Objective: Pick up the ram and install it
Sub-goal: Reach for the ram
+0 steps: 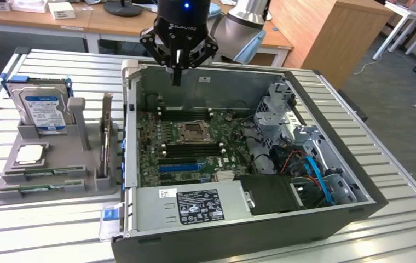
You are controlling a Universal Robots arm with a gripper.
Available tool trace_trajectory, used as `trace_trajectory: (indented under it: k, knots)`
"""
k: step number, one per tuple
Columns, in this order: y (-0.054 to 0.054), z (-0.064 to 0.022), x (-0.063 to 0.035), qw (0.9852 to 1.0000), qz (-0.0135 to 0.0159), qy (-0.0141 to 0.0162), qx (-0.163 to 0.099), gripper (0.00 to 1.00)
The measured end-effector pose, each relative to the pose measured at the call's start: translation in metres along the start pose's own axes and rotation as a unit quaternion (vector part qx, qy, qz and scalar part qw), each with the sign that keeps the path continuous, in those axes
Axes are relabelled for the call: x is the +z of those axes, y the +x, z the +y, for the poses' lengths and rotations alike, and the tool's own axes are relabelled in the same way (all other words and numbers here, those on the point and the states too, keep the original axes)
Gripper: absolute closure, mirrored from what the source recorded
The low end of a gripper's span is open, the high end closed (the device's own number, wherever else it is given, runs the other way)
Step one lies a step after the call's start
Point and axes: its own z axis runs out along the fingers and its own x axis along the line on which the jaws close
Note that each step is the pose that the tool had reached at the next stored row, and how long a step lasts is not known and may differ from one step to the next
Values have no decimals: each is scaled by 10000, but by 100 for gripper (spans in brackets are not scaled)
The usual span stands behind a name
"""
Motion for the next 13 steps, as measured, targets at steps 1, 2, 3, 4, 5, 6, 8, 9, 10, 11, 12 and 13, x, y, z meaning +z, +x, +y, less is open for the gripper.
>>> trace_trajectory:
  k: [1, 2, 3, 4, 5, 6, 8, 9, 10, 11, 12, 13]
  knots:
    - [13, -1, -1, 10000, 0, 0, 0, 89]
    - [28, -2, -1, 10000, 0, 0, 0, 89]
    - [43, -3, -1, 10000, 0, 0, 0, 89]
    - [59, -5, -1, 10000, 0, 0, 0, 89]
    - [74, -6, -1, 10000, 0, 0, 0, 89]
    - [89, -7, -2, 10000, 0, 0, 0, 89]
    - [115, -9, -2, 10000, 0, 0, 0, 89]
    - [129, -10, -2, 10000, 0, 0, 0, 89]
    - [137, -10, -1, 10000, 0, 0, 1, 89]
    - [137, -10, -1, 10000, 0, 0, 0, 89]
    - [139, -10, 0, 10000, 0, 0, 0, 89]
    - [150, -12, -1, 10000, 0, 1, 0, 89]
